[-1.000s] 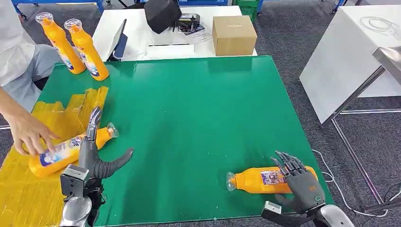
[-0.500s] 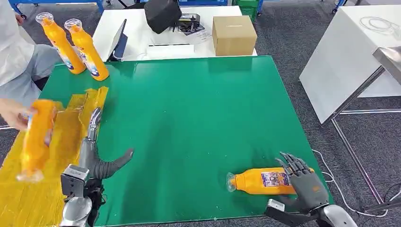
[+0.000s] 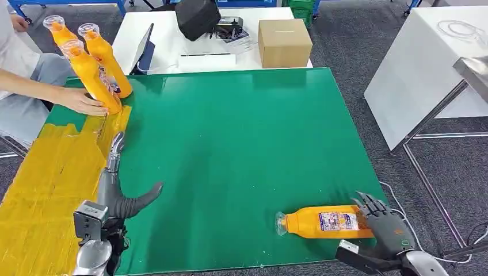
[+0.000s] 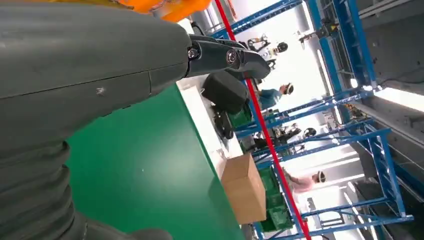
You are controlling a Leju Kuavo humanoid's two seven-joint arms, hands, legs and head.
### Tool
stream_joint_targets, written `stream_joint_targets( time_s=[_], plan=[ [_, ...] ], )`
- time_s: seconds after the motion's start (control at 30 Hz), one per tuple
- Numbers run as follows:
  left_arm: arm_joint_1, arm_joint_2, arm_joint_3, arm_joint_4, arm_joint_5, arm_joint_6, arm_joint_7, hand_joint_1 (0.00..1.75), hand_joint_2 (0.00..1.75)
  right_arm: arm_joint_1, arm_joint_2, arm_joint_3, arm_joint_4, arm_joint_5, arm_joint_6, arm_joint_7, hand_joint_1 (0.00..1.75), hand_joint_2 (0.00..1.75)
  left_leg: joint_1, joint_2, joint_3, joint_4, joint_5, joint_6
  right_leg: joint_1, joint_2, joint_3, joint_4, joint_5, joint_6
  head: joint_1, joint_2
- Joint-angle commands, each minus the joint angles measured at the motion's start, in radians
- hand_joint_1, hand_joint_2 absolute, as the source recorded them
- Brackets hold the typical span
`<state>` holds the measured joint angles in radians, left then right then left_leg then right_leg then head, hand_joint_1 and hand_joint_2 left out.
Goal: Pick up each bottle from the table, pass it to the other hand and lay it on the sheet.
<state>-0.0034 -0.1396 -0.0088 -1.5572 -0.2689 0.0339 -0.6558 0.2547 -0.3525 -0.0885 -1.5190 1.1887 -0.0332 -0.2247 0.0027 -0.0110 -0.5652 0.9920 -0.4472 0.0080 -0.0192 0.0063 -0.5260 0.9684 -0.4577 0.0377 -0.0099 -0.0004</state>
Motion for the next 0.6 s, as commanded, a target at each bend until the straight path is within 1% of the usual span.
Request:
stream_joint_targets(
  time_s=[0.03, 0.07, 0.13, 0.17, 0.23, 0.33, 0.5, 0.57, 0.6],
  plan=[
    [-0.029, 0.017, 0.034, 0.090, 0.013, -0.016, -0.003, 0.00, 1.75, -0.050, -0.010, 0.033, 0.200, 0.035, 0.021, 0.023, 1.59, 1.75, 0.001, 0.000, 0.003, -0.002, 0.000, 0.000, 0.001, -0.001, 0.004, -0.003, 0.000, -0.001, 0.000, 0.000],
    [-0.030, 0.017, 0.036, 0.092, 0.013, -0.016, -0.003, 0.00, 1.75, -0.054, -0.009, 0.037, 0.207, 0.035, 0.022, 0.023, 1.69, 1.75, 0.002, 0.000, 0.005, -0.002, 0.000, -0.001, 0.002, -0.001, 0.006, -0.004, 0.001, -0.002, 0.001, 0.000],
    [-0.039, 0.016, 0.031, 0.109, 0.012, -0.024, -0.004, 0.00, 1.75, -0.079, -0.005, 0.061, 0.251, 0.040, 0.029, 0.023, 1.71, 1.75, 0.002, 0.001, 0.005, -0.002, 0.000, -0.001, 0.002, -0.001, 0.006, -0.004, 0.001, -0.002, 0.000, 0.000],
    [-0.043, 0.015, 0.028, 0.118, 0.011, -0.025, -0.004, 0.00, 1.75, -0.090, -0.003, 0.075, 0.275, 0.046, 0.031, 0.024, 1.75, 1.75, 0.002, 0.000, 0.005, -0.002, 0.000, -0.001, 0.002, -0.001, 0.006, -0.004, 0.001, -0.002, 0.001, 0.000],
    [-0.052, 0.014, 0.021, 0.134, 0.011, -0.027, -0.004, 0.00, 1.75, -0.120, 0.006, 0.108, 0.330, 0.059, 0.013, 0.028, 1.75, 1.75, 0.002, 0.002, 0.006, -0.001, 0.000, 0.000, 0.002, 0.000, 0.006, -0.003, 0.001, -0.001, 0.001, 0.000],
    [-0.048, 0.013, 0.022, 0.129, 0.011, -0.026, -0.003, 0.00, 1.75, -0.137, 0.008, 0.140, 0.333, 0.059, -0.007, 0.032, 1.75, 1.75, 0.003, 0.003, 0.009, -0.002, 0.000, 0.000, 0.003, 0.000, 0.009, -0.005, 0.002, -0.002, 0.001, 0.000],
    [-0.028, 0.005, 0.018, 0.105, 0.007, -0.037, 0.004, 0.00, 1.75, -0.189, 0.090, 0.163, 0.301, 0.070, -0.139, 0.047, 1.75, 1.75, 0.002, 0.009, 0.011, -0.002, 0.000, 0.001, 0.003, 0.007, 0.007, -0.004, 0.004, -0.001, 0.001, 0.000],
    [-0.025, 0.001, 0.014, 0.102, 0.006, -0.037, 0.005, 0.00, 1.75, -0.199, 0.100, 0.170, 0.295, 0.073, -0.137, 0.050, 1.75, 1.75, 0.002, 0.009, 0.012, -0.001, -0.001, 0.001, 0.002, 0.008, 0.009, -0.003, 0.004, 0.000, 0.001, 0.000],
    [-0.023, 0.002, 0.008, 0.100, 0.000, -0.038, 0.009, 0.00, 1.75, -0.198, 0.111, 0.162, 0.280, 0.070, -0.157, 0.049, 1.75, 1.75, 0.003, 0.009, 0.011, -0.002, 0.000, 0.001, 0.003, 0.007, 0.009, -0.004, 0.005, 0.000, 0.001, 0.000]
  ],
)
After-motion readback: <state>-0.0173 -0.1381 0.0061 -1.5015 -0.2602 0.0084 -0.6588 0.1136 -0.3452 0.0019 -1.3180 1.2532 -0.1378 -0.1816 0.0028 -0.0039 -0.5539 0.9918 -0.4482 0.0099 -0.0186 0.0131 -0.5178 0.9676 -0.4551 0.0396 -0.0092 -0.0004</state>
